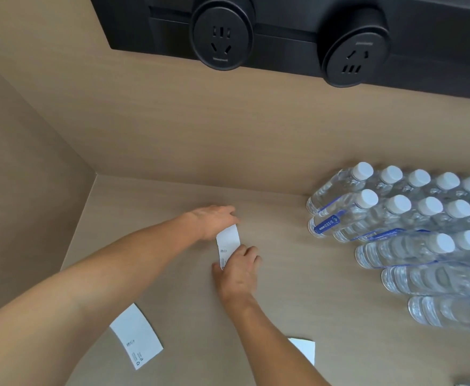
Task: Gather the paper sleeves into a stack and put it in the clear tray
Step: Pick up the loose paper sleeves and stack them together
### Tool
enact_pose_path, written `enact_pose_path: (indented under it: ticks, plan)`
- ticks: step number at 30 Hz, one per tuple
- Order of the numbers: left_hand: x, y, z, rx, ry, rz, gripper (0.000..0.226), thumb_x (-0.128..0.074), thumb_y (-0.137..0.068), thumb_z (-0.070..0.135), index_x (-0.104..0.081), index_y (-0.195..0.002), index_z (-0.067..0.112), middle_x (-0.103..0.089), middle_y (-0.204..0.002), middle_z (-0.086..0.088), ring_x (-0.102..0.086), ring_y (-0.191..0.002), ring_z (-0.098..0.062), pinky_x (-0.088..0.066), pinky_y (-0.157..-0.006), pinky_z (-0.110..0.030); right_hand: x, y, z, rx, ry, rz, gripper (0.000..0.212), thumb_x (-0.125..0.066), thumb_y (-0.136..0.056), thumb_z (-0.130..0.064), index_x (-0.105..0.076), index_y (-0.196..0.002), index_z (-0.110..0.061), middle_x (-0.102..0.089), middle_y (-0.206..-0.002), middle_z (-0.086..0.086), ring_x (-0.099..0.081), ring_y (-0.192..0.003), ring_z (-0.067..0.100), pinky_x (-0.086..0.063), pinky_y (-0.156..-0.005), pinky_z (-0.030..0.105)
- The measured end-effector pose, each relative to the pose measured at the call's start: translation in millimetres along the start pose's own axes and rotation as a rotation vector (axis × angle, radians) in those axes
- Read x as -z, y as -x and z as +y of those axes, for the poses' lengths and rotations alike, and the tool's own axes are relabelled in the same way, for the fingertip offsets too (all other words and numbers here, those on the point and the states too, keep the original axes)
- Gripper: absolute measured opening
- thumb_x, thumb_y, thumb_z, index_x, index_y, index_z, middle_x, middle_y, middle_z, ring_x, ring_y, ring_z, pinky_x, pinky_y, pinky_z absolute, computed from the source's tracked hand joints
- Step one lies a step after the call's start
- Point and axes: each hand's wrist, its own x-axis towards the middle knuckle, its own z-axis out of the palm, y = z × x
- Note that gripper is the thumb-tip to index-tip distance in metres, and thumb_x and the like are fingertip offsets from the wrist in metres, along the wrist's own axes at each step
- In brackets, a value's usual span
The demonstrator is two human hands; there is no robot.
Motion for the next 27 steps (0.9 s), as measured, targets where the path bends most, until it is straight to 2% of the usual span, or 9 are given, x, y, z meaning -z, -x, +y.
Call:
enact_pose_path:
  ticks: [1,2,4,7,10,14,19,23,27]
  plan:
    - [1,4,1,0.02,0.014,-0.007,0.039,-0.054,-0.085,-0.001,-0.053,-0.121,0.013,-0.043,-0.115,-0.009,-0.055,-0.102,-0.029,-0.051,-0.087,-0.043,0,-1,2,0.023,0.013,0.002,0.044,-0.062,-0.087,-0.033,-0.045,-0.117,-0.007,-0.04,-0.123,0.008,-0.038,-0.115,0.027,-0.041,-0.092,0.03]
    - [0,8,0,0.045,0.047,-0.018,0.037,-0.056,-0.082,-0.003,-0.053,-0.116,0.013,-0.042,-0.109,-0.004,-0.055,-0.094,-0.026,-0.052,-0.079,-0.042,1,-1,4,0.04,0.019,-0.001,0.041,-0.061,-0.087,-0.029,-0.046,-0.117,-0.006,-0.041,-0.122,0.01,-0.038,-0.114,0.027,-0.04,-0.094,0.03]
    - [0,16,-2,0.053,0.064,-0.014,0.034,-0.062,-0.079,0.004,-0.053,-0.111,0.013,-0.041,-0.11,-0.001,-0.054,-0.087,-0.024,-0.052,-0.071,-0.04,4,-1,10,0.07,0.03,-0.015,0.04,-0.062,-0.083,-0.024,-0.048,-0.116,-0.006,-0.042,-0.121,0.011,-0.038,-0.114,0.028,-0.041,-0.096,0.03]
    - [-4,32,1,0.014,0.038,0.011,0.039,-0.07,-0.074,0.021,-0.053,-0.108,0.012,-0.041,-0.112,-0.001,-0.055,-0.087,-0.024,-0.05,-0.07,-0.037,14,2,22,0.136,0.037,-0.055,0.046,-0.065,-0.077,-0.022,-0.049,-0.118,-0.006,-0.042,-0.121,0.01,-0.036,-0.115,0.027,-0.044,-0.089,0.03]
    - [-14,49,10,0.019,0.08,0.04,0.043,-0.068,-0.071,0.032,-0.054,-0.107,0.016,-0.044,-0.108,0.003,-0.055,-0.091,-0.021,-0.052,-0.075,-0.038,28,11,42,0.234,0.036,-0.076,0.053,-0.068,-0.074,-0.021,-0.048,-0.121,-0.006,-0.042,-0.122,0.009,-0.035,-0.118,0.026,-0.046,-0.091,0.03]
    - [-31,68,30,0.051,0.196,0.127,0.042,-0.065,-0.071,0.033,-0.053,-0.11,0.023,-0.045,-0.103,0.008,-0.054,-0.097,-0.016,-0.052,-0.08,-0.039,51,20,62,0.299,0.075,-0.065,0.052,-0.067,-0.073,-0.022,-0.05,-0.12,-0.007,-0.051,-0.119,0.009,-0.04,-0.117,0.027,-0.045,-0.091,0.031]
    - [-46,90,88,0.14,0.266,0.201,0.041,-0.069,-0.07,0.037,-0.051,-0.104,0.022,-0.043,-0.102,0.008,-0.054,-0.09,-0.016,-0.053,-0.073,-0.038,78,46,104,0.437,0.154,-0.083,0.066,-0.07,-0.073,-0.023,-0.046,-0.132,-0.007,-0.05,-0.129,0.009,-0.036,-0.124,0.026,-0.041,-0.101,0.031]
    - [-62,98,137,0.195,0.336,0.233,0.042,-0.068,-0.07,0.044,-0.053,-0.103,0.023,-0.047,-0.099,0.008,-0.055,-0.09,-0.016,-0.052,-0.074,-0.035,97,60,144,0.494,0.157,-0.102,0.068,-0.073,-0.071,-0.02,-0.047,-0.134,-0.01,-0.05,-0.131,0.008,-0.039,-0.125,0.026,-0.041,-0.103,0.033]
    - [-81,101,184,0.238,0.35,0.257,0.043,-0.068,-0.074,0.046,-0.055,-0.106,0.02,-0.049,-0.102,0.006,-0.054,-0.094,-0.017,-0.044,-0.07,-0.029,108,72,184,0.542,0.145,-0.146,0.065,-0.072,-0.072,-0.014,-0.05,-0.133,-0.009,-0.05,-0.131,0.011,-0.042,-0.124,0.029,-0.038,-0.104,0.031]
